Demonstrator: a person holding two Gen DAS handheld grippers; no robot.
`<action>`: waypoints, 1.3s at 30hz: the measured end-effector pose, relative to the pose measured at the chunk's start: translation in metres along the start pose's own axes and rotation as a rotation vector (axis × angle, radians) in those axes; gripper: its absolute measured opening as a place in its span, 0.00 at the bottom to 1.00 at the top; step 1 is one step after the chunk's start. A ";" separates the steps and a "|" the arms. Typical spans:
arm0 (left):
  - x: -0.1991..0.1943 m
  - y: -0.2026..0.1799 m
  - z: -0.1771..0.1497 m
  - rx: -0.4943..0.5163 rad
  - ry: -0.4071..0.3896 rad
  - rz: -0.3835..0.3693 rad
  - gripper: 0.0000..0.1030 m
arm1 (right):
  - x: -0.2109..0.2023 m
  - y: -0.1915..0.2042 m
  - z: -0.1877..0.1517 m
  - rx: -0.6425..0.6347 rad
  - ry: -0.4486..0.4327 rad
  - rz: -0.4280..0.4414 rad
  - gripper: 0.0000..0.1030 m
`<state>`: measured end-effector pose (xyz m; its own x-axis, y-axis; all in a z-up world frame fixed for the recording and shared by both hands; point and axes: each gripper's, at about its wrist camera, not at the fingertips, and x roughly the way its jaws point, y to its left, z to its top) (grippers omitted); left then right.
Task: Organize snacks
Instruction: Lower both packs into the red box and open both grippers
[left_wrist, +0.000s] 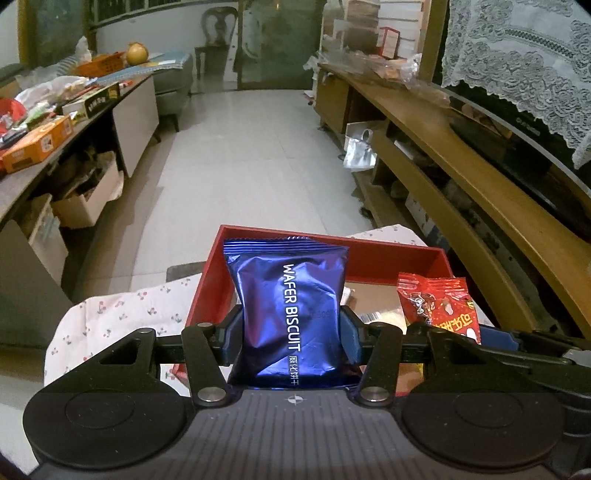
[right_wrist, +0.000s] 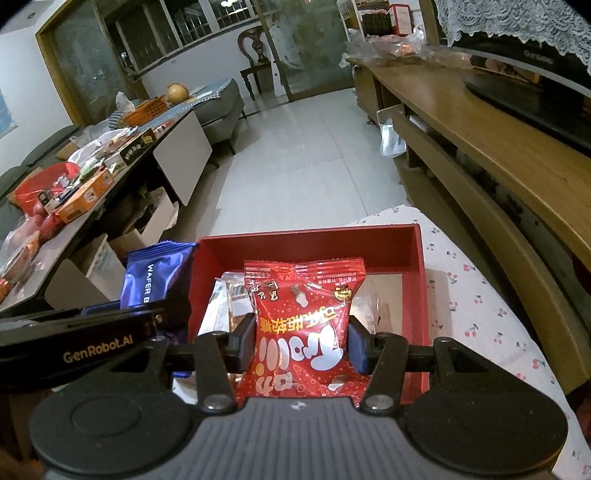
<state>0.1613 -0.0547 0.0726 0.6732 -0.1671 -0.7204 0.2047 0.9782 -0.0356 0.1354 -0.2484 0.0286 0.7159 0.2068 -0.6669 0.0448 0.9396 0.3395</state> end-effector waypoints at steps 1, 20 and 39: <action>0.003 0.000 0.001 0.001 0.001 0.002 0.57 | 0.003 0.000 0.001 0.000 0.002 -0.003 0.56; 0.050 0.003 0.008 0.013 0.037 0.054 0.57 | 0.056 -0.003 0.011 -0.002 0.041 -0.056 0.56; 0.081 0.003 -0.005 0.027 0.105 0.090 0.57 | 0.089 -0.002 0.007 -0.048 0.090 -0.119 0.56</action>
<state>0.2124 -0.0645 0.0108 0.6123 -0.0633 -0.7881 0.1665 0.9848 0.0503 0.2043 -0.2340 -0.0271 0.6422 0.1147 -0.7579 0.0906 0.9704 0.2237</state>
